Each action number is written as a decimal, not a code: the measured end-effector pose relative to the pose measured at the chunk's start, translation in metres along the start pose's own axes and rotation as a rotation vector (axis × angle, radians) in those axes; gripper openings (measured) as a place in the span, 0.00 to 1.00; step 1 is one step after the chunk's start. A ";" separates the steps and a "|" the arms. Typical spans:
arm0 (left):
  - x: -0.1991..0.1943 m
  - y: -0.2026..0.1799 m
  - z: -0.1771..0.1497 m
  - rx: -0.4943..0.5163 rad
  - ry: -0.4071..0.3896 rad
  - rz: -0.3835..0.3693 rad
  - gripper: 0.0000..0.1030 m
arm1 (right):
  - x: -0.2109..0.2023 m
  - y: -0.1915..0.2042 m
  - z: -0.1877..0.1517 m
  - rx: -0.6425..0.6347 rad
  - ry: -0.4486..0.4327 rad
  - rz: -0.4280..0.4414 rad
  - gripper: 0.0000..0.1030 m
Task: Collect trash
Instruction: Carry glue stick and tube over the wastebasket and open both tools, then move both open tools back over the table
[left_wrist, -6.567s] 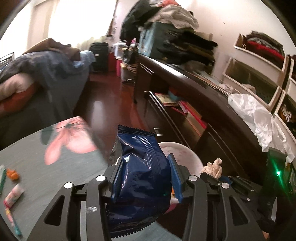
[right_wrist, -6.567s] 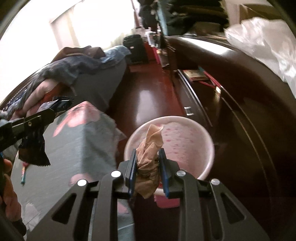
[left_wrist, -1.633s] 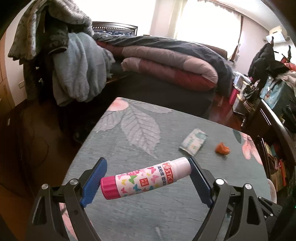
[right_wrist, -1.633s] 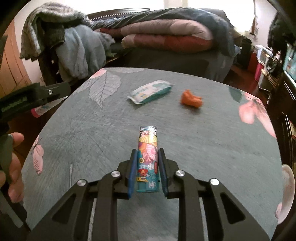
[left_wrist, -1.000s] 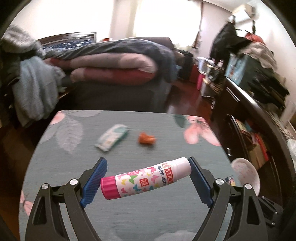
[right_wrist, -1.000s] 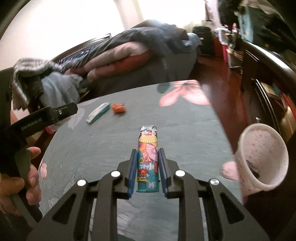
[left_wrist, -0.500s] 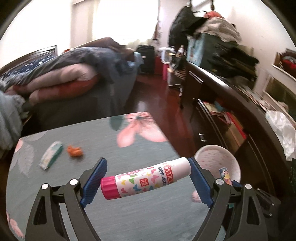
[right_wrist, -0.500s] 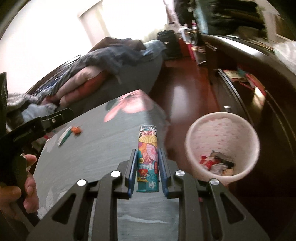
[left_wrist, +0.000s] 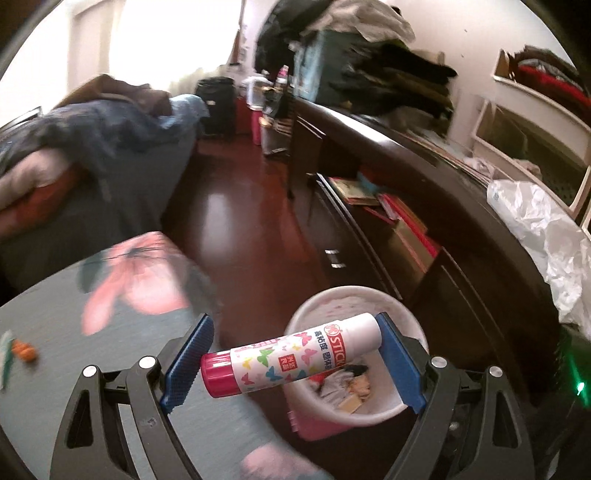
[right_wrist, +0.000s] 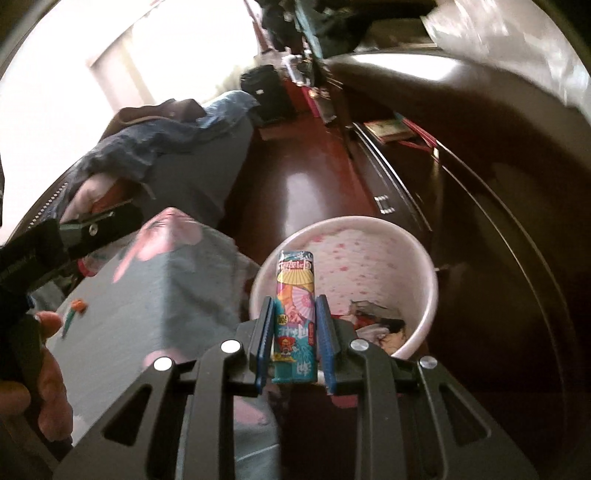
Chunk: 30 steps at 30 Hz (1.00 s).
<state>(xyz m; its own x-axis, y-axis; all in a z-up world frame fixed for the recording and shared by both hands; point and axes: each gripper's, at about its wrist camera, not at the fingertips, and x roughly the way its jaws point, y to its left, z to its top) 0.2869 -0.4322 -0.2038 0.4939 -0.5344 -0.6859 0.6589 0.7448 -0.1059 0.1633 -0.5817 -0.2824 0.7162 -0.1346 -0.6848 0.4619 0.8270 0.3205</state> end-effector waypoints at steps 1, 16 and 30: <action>0.015 -0.008 0.004 0.005 0.015 -0.017 0.85 | 0.006 -0.005 0.001 0.005 0.001 -0.013 0.23; 0.047 -0.011 0.014 -0.033 0.039 -0.037 0.96 | 0.034 -0.029 -0.002 0.045 0.008 -0.069 0.51; -0.074 0.165 -0.045 -0.164 -0.043 0.355 0.96 | -0.030 0.135 -0.018 -0.264 -0.025 0.147 0.74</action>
<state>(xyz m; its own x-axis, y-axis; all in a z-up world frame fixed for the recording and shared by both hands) 0.3334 -0.2521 -0.2024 0.7003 -0.2453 -0.6704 0.3446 0.9386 0.0165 0.1948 -0.4566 -0.2302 0.7795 -0.0135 -0.6263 0.2024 0.9515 0.2315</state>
